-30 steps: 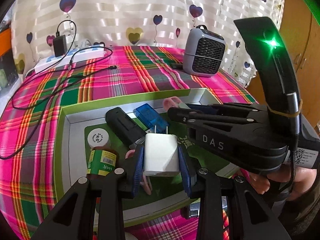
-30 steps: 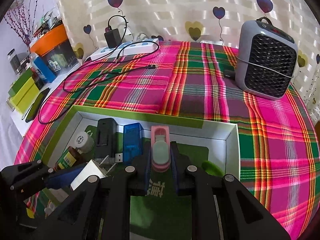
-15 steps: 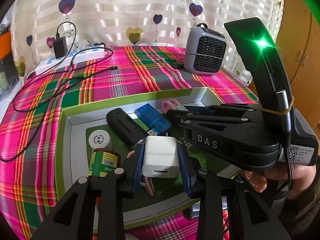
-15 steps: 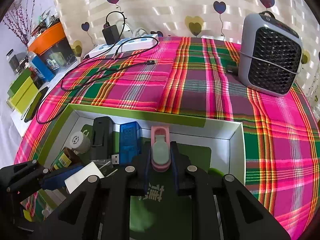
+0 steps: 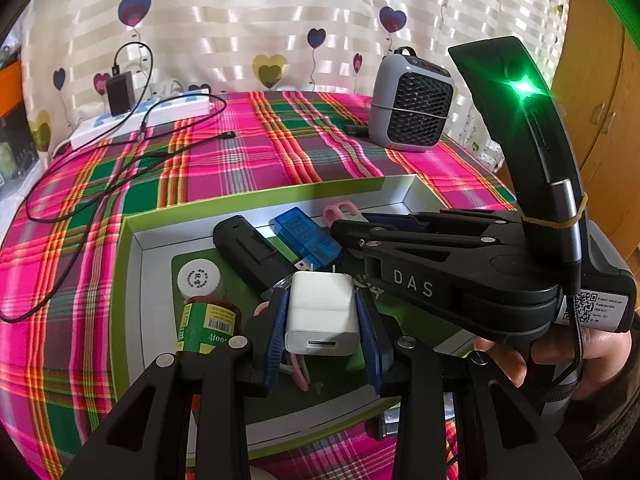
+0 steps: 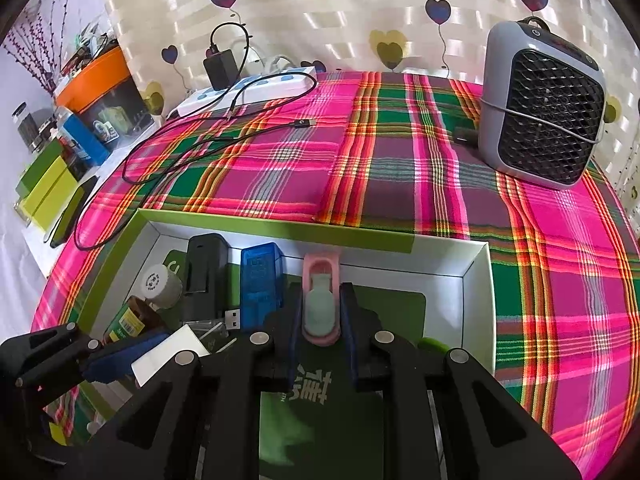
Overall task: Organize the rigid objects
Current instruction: 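Lower the charger into the green box with the left tool while the right tool releases the pink-white device there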
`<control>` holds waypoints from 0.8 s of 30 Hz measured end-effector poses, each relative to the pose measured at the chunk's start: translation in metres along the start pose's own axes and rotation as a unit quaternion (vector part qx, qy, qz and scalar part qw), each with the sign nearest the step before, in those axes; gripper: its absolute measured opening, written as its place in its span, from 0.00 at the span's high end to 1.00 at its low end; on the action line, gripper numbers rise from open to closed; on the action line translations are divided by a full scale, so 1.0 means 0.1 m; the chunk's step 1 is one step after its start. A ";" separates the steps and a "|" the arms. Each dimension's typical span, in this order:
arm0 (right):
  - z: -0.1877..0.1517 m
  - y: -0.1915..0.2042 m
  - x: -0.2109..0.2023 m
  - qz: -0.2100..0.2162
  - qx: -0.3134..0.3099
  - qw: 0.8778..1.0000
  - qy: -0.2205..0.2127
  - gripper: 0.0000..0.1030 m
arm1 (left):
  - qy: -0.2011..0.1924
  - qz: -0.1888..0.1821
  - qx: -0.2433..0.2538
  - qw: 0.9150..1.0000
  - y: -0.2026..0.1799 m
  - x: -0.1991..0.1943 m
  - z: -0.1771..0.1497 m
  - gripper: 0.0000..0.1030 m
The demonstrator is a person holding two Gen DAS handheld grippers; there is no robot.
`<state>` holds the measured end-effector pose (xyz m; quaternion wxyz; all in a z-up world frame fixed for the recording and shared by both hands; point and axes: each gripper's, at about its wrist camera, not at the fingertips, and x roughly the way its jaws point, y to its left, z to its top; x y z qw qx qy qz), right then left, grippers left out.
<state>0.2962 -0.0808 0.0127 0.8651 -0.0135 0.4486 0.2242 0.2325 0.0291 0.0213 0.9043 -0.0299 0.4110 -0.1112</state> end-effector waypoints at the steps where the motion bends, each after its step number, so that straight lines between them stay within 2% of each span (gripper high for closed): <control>1: 0.00 0.00 0.00 0.000 0.002 1.000 0.000 0.82 | 0.000 0.000 0.000 1.000 0.00 0.00 0.00 0.68; 16: -0.01 -0.01 -0.05 -0.005 0.011 1.000 -0.011 0.76 | 0.000 0.008 0.002 1.000 0.01 -0.02 -0.03 0.63; 18: -0.02 0.00 -0.08 -0.006 0.010 1.000 -0.014 0.71 | 0.001 0.015 0.002 1.000 0.01 -0.02 -0.04 0.63; 20: -0.03 0.00 -0.09 -0.012 0.009 1.000 -0.016 0.62 | 0.001 0.014 -0.001 1.000 0.02 -0.04 -0.04 0.63; 24: -0.04 0.01 -0.13 -0.011 0.014 1.000 -0.018 0.61 | -0.002 0.015 -0.002 1.000 0.02 -0.09 -0.05 0.63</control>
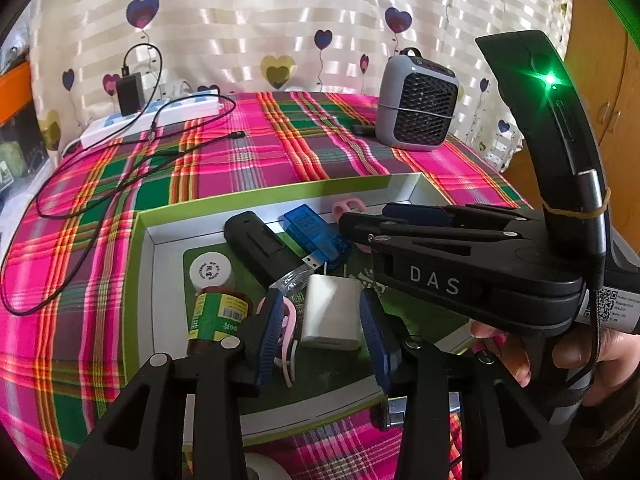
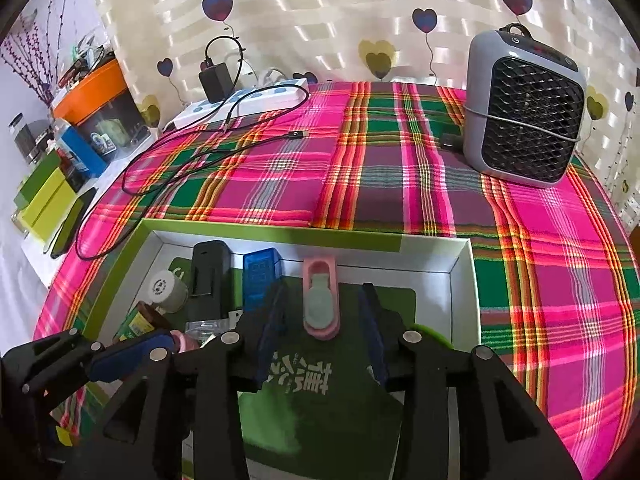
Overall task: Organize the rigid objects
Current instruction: 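Lower the charger into the green box with the left tool while the right tool releases the pink-white device there, then withdraw both open tools from the box toward the round gadget and silver stick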
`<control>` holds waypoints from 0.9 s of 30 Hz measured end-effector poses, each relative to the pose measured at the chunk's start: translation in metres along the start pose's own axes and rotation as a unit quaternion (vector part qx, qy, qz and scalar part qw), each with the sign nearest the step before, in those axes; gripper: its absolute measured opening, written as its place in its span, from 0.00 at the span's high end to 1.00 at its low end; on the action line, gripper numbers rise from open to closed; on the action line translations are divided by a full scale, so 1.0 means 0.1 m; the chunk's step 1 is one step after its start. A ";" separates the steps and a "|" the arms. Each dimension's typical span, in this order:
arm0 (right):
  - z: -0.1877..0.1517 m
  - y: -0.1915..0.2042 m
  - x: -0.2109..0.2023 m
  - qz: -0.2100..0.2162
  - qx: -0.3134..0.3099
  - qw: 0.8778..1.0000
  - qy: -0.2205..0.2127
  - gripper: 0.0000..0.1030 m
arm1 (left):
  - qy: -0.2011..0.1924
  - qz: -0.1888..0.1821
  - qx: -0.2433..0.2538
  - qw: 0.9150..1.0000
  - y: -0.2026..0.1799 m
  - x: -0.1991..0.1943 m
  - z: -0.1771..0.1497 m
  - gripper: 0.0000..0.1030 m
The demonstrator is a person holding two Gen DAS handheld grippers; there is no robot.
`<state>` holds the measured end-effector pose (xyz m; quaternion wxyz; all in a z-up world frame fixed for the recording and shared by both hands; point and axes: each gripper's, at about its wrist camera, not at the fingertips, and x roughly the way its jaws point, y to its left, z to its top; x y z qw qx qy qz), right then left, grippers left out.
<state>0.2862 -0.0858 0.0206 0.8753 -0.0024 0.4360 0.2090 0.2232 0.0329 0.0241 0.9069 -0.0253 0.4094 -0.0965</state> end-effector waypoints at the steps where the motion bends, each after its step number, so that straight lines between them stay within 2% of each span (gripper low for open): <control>1: 0.00 0.01 -0.01 -0.003 0.000 1.000 -0.001 0.61 | -0.001 0.000 0.000 1.000 0.00 -0.02 -0.01 0.63; 27: -0.22 0.17 -0.45 -0.009 0.001 0.999 -0.031 0.61 | -0.027 0.021 0.013 0.999 -0.08 -0.51 -0.24 0.63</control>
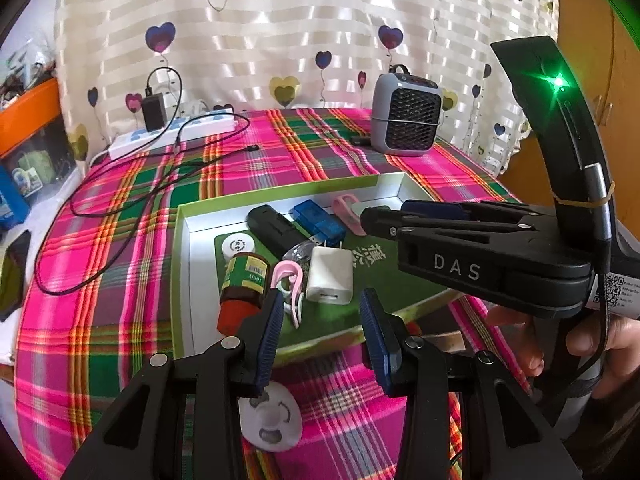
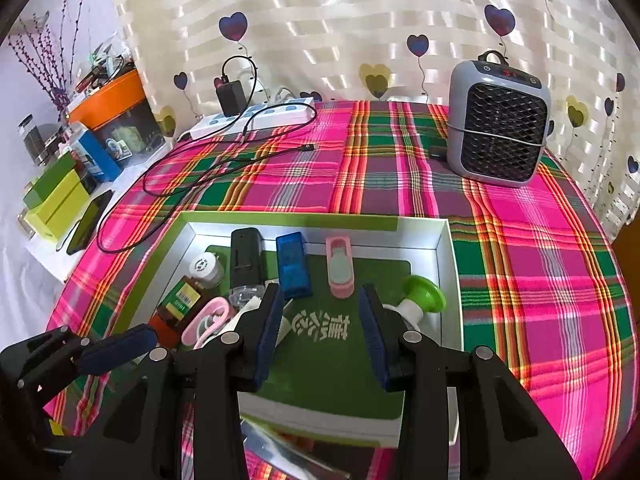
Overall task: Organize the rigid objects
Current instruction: 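Withdraw both open tools from the box toward the round gadget and silver stick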
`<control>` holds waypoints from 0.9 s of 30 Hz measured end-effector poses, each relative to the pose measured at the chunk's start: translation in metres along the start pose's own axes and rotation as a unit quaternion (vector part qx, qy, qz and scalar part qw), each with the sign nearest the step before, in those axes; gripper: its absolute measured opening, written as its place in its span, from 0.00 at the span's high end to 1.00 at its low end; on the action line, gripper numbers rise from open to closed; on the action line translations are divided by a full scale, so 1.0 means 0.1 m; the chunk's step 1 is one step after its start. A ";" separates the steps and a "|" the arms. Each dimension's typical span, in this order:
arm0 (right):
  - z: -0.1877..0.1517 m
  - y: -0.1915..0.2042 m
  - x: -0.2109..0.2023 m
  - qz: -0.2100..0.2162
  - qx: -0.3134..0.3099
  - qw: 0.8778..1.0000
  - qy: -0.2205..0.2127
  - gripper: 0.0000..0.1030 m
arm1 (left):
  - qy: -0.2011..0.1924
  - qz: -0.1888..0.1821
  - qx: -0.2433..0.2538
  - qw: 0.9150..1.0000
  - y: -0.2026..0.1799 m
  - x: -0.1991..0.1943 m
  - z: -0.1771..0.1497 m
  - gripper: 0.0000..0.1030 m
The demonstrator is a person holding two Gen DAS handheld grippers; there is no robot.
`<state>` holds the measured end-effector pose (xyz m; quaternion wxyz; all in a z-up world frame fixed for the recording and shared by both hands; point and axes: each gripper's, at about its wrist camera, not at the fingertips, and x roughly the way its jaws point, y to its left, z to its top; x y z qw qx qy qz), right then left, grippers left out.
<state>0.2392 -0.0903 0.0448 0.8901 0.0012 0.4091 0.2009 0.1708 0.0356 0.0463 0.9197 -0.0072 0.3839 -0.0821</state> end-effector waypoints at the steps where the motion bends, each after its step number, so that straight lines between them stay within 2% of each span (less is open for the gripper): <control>1: -0.01 0.00 -0.02 0.001 0.001 1.000 -0.001 0.61 | 0.000 0.000 -0.001 1.000 0.00 -0.01 -0.01 0.63; 14: -0.19 0.01 -0.26 0.008 0.007 1.000 -0.017 0.61 | -0.016 0.005 -0.002 1.000 -0.03 -0.23 -0.11 0.63; 20: -0.33 -0.01 -0.45 0.011 -0.004 1.000 -0.027 0.61 | -0.025 0.007 -0.016 1.000 0.09 -0.39 -0.22 0.63; 27: -0.58 -0.06 -0.56 0.022 -0.022 0.999 -0.017 0.61 | -0.034 0.009 -0.033 0.999 0.25 -0.55 -0.38 0.63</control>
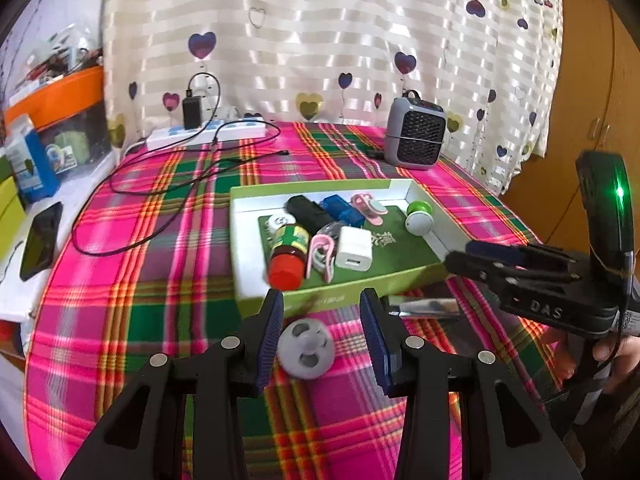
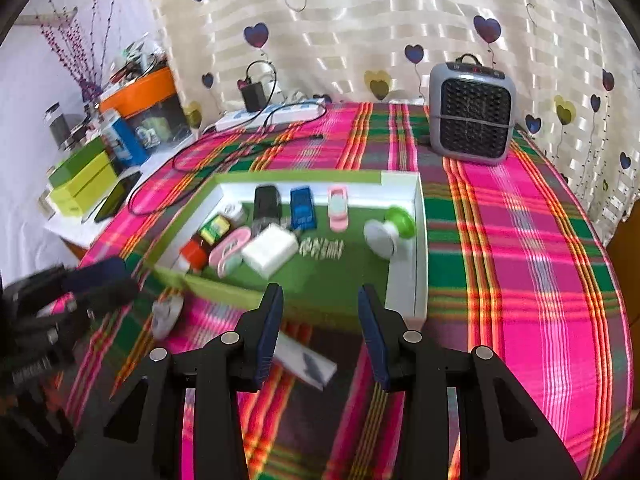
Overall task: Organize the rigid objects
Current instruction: 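Withdraw both open tools from the box toward the round gadget and silver stick, then grasp the round white gadget with the left tool while the right tool reaches the silver-white stick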
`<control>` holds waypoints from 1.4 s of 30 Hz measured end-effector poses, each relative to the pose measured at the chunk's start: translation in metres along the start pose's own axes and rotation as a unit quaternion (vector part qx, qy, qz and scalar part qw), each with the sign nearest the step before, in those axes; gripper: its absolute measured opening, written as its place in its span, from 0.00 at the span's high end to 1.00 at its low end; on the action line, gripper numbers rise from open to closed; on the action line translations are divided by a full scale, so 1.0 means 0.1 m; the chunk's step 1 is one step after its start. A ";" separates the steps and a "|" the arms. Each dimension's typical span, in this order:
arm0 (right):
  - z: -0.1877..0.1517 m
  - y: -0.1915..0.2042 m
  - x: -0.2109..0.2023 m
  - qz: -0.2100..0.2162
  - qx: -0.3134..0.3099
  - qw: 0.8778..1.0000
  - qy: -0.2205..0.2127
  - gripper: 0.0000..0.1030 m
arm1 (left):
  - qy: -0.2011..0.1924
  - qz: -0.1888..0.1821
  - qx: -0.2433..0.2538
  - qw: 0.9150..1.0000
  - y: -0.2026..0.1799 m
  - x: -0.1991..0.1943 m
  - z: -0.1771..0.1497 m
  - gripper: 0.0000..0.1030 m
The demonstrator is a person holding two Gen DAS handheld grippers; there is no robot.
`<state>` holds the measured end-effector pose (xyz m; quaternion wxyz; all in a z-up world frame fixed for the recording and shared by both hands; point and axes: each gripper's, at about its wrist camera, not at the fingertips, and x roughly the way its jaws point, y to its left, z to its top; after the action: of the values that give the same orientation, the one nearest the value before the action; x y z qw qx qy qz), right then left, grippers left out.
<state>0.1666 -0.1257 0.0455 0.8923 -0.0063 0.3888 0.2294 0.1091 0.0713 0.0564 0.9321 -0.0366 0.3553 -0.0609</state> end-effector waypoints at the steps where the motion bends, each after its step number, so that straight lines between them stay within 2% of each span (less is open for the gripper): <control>1: -0.04 0.01 -0.01 0.005 -0.008 1.000 0.001 0.61 | -0.001 -0.001 0.000 1.000 0.02 -0.01 -0.02 0.63; 6: -0.20 0.11 -0.01 0.031 -0.059 0.998 0.013 0.61 | 0.010 -0.002 -0.010 1.000 0.13 -0.04 -0.15 0.63; 11: -0.27 0.20 0.10 0.029 -0.096 0.995 0.026 0.61 | 0.027 -0.009 -0.034 0.999 0.24 0.02 -0.24 0.63; 14: -0.24 0.18 0.14 0.024 -0.097 0.995 0.019 0.61 | 0.031 -0.016 -0.038 0.999 0.27 0.03 -0.26 0.63; 23: -0.25 0.09 0.28 0.050 -0.072 0.994 0.059 0.61 | 0.048 -0.024 -0.024 0.998 0.20 0.18 -0.27 0.63; 27: -0.29 0.18 0.26 0.049 -0.097 0.992 0.063 0.61 | 0.050 -0.026 -0.035 0.998 0.25 0.23 -0.22 0.63; 34: -0.35 0.31 0.25 0.062 -0.123 0.988 0.068 0.61 | 0.069 -0.043 -0.014 0.997 0.17 0.36 -0.19 0.62; 42: -0.31 0.37 0.35 0.036 -0.135 0.987 0.073 0.61 | 0.078 -0.031 -0.017 0.996 0.19 0.45 -0.17 0.62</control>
<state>0.1503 -0.0839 0.0055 0.8437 -0.1298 0.4180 0.3107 0.1321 0.0832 0.0119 0.8985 -0.0589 0.4264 -0.0865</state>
